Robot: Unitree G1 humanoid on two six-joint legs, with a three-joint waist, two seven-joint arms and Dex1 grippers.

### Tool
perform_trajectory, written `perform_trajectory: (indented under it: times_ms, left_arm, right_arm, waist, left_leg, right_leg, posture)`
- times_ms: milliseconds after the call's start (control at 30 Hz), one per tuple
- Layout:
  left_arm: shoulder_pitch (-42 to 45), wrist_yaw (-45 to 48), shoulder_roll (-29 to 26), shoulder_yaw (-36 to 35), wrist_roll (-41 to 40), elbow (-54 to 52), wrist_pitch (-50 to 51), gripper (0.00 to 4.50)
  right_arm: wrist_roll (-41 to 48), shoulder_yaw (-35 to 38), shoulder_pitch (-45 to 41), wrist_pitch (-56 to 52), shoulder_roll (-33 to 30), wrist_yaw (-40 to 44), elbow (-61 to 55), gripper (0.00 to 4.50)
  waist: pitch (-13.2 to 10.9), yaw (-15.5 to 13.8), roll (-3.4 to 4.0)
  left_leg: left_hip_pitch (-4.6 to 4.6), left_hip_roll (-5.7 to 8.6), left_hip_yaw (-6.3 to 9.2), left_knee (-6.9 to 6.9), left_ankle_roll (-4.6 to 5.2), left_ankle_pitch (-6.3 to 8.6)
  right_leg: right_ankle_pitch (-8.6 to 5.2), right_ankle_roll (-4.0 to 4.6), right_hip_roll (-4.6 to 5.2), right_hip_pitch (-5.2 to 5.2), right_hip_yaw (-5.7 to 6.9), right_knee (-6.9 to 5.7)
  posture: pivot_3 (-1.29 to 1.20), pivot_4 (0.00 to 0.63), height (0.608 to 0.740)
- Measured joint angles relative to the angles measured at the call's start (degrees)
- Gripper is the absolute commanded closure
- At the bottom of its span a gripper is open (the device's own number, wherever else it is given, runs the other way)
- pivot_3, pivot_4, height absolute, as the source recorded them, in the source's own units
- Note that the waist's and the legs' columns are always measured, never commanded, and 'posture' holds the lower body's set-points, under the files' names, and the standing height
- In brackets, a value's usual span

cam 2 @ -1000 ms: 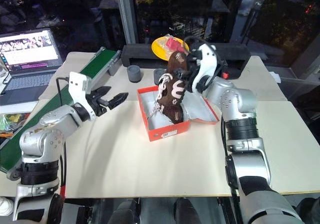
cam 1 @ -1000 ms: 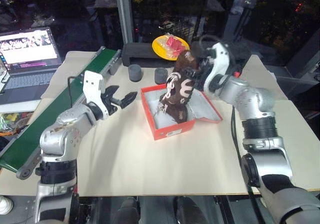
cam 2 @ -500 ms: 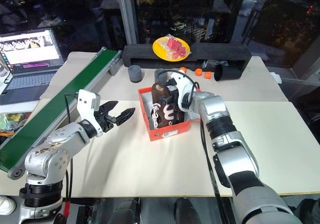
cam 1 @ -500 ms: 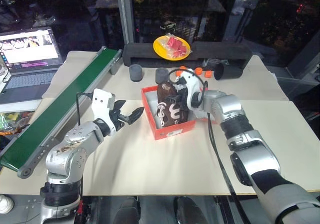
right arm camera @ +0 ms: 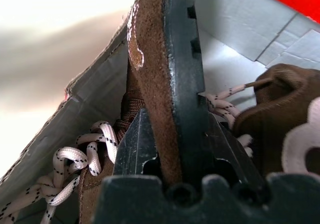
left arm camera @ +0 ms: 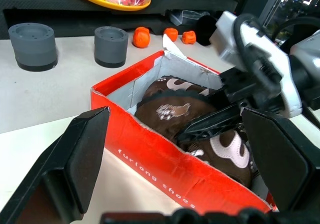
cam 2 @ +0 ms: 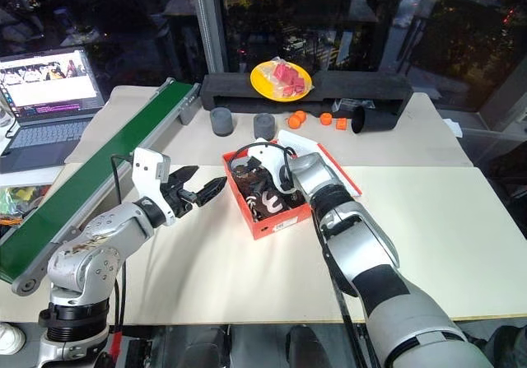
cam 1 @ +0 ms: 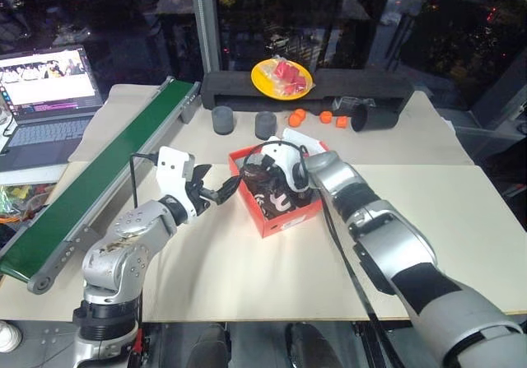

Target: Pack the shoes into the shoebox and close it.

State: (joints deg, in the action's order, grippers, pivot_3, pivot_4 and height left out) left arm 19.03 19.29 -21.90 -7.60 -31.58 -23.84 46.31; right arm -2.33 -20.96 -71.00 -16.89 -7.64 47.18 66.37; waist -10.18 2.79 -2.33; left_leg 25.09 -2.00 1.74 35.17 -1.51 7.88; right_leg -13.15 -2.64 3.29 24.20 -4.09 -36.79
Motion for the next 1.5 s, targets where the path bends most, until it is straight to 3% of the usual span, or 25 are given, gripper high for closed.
perform_trajectory:
  times_ms: [267, 567, 767, 867, 967, 1200, 1367, 1500]
  left_arm:
    - [-1.8, -0.2, -0.1, -0.1, 0.2, 0.0, 0.0, 0.0]
    - [-1.8, 2.4, -2.5, 1.2, 0.8, 0.0, -0.4, 0.0]
    - [-0.8, 8.3, -7.4, 3.5, 2.5, 1.9, -3.3, 0.0]
    - [0.9, 12.3, -9.8, 5.1, 3.2, 3.6, -4.7, 0.0]
    - [3.8, 16.7, -12.2, 6.8, 3.8, 6.0, -5.7, 0.0]
    - [10.5, 24.8, -12.4, 11.0, 3.7, 10.2, -6.4, 0.0]
    - [14.9, 29.8, -12.4, 13.9, 4.6, 14.4, -7.3, 0.0]
    - [17.7, 31.7, -12.4, 14.7, 5.7, 16.9, -8.7, 0.0]
  right_arm:
    - [-3.9, 1.5, 0.4, 2.8, 2.4, -1.2, 5.7, 0.14]
    - [-0.6, 9.6, -2.2, -2.3, 2.0, 0.3, 4.4, 0.06]
    - [6.9, 14.9, -3.4, -20.9, -3.3, 6.0, -21.8, 0.06]
    - [9.3, 14.9, 6.6, -30.8, -7.7, 5.7, -42.0, 0.78]
    - [11.1, 17.6, 19.3, -42.8, -14.1, 2.3, -60.8, 1.88]
    - [14.6, 29.7, 29.7, -60.2, -22.7, -5.5, -86.7, 4.38]
    - [16.1, 36.6, 39.3, -65.5, -22.4, -10.0, -95.4, 4.48]
    - [15.2, 37.8, 49.7, -60.6, -18.7, -14.6, -94.2, 4.48]
  waist:
    - [0.0, -0.2, 0.0]
    - [0.0, 0.0, 0.03]
    - [-0.1, -0.1, 0.07]
    - [-0.1, -1.1, 0.05]
    - [-0.1, -2.0, 0.07]
    - [-0.1, -1.1, 0.12]
    - [-0.1, -0.7, 0.11]
    - [-0.1, -0.5, 0.13]
  left_leg:
    - [-0.01, 0.02, 0.01, -0.02, 0.0, 0.0]
    - [0.03, 0.01, 0.01, -0.04, 0.0, 0.0]
    - [0.04, 0.0, 0.03, -0.14, 0.0, 0.0]
    - [0.11, 0.04, 0.11, -0.07, -0.01, 0.0]
    - [0.22, 0.09, 0.06, 0.04, -0.01, 0.0]
    - [0.12, 0.01, 0.02, 0.0, 0.01, 0.0]
    - [0.13, 0.04, 0.03, 0.05, 0.01, -0.01]
    - [0.13, 0.05, -0.02, 0.07, 0.01, -0.01]
  right_leg:
    - [0.0, 0.0, 0.02, 0.0, 0.01, -0.02]
    - [0.0, 0.01, 0.01, 0.1, 0.0, -0.09]
    - [-0.03, 0.03, 0.0, 0.11, 0.04, -0.04]
    - [-0.05, 0.02, 0.04, 0.07, 0.14, 0.0]
    - [-0.04, 0.02, 0.1, 0.13, 0.11, 0.01]
    - [-0.1, 0.03, 0.03, 0.13, 0.06, -0.03]
    - [-0.16, -0.08, 0.04, 0.07, 0.04, 0.0]
    - [-0.21, -0.15, 0.05, 0.08, -0.04, -0.01]
  posture:
    - [0.0, 0.15, 0.74]
    - [0.0, 0.15, 0.74]
    - [0.0, 0.15, 0.74]
    - [0.0, 0.15, 0.74]
    - [0.0, 0.15, 0.74]
    - [0.0, 0.15, 0.74]
    - [0.0, 0.15, 0.74]
    - [0.0, 0.15, 0.74]
